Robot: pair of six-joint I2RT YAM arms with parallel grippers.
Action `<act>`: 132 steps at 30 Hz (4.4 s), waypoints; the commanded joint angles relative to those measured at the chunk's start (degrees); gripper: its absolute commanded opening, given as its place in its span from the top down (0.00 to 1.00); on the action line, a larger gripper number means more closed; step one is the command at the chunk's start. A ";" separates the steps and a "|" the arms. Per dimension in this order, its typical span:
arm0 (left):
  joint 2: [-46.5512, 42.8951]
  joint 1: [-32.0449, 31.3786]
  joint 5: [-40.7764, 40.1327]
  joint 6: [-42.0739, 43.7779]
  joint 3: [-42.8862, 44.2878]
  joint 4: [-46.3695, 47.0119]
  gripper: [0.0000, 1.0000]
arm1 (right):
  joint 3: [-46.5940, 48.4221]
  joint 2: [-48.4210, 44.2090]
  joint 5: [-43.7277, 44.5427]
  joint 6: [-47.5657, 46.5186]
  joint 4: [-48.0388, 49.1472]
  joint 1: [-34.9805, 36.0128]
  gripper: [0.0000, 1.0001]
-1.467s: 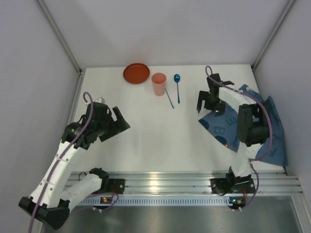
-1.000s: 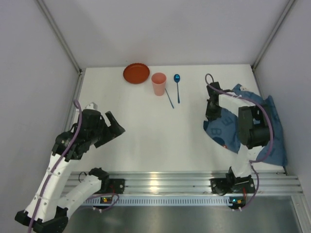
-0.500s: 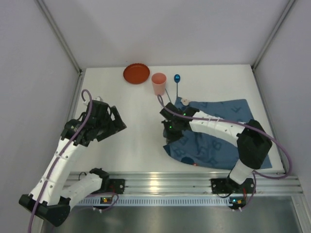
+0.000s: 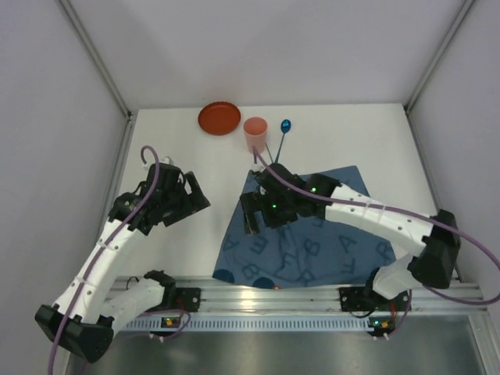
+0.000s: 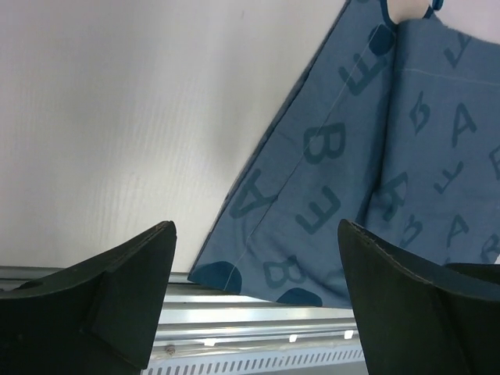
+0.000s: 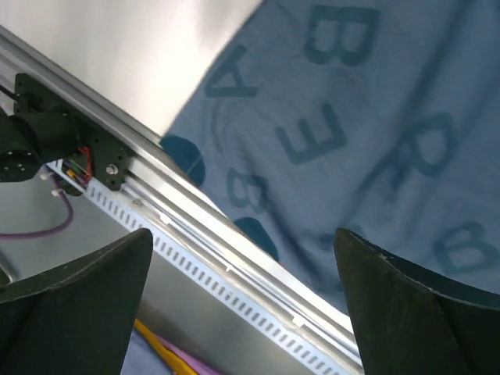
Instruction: Set the dinner table for one person
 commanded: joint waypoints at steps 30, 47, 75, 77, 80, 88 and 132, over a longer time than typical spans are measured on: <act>56.53 -14.17 10.69 8.57 4.47 31.12 0.98 | -24.12 -14.80 -2.20 -14.14 0.94 -44.58 0.00; 30.78 -2.78 -1.54 9.26 -9.59 19.08 1.00 | -19.64 17.13 -5.63 -13.62 10.88 -57.85 1.00; 38.51 14.39 -2.94 17.44 10.25 11.19 0.67 | -12.70 7.66 -11.44 -12.65 3.78 -50.57 0.91; 35.79 14.39 -3.29 16.48 11.93 10.04 0.28 | -8.67 5.71 -9.16 -12.65 1.93 -50.13 0.73; 32.19 14.39 -3.73 15.42 12.81 8.63 0.08 | -0.24 4.21 -6.52 -12.38 -1.85 -48.28 0.31; 23.40 14.31 2.50 12.79 10.36 5.37 0.08 | 28.03 17.19 -15.37 -9.58 -0.37 -38.62 0.07; 35.40 8.51 7.52 10.50 18.24 10.73 0.17 | 13.57 10.02 8.86 -13.61 -4.33 -47.92 1.00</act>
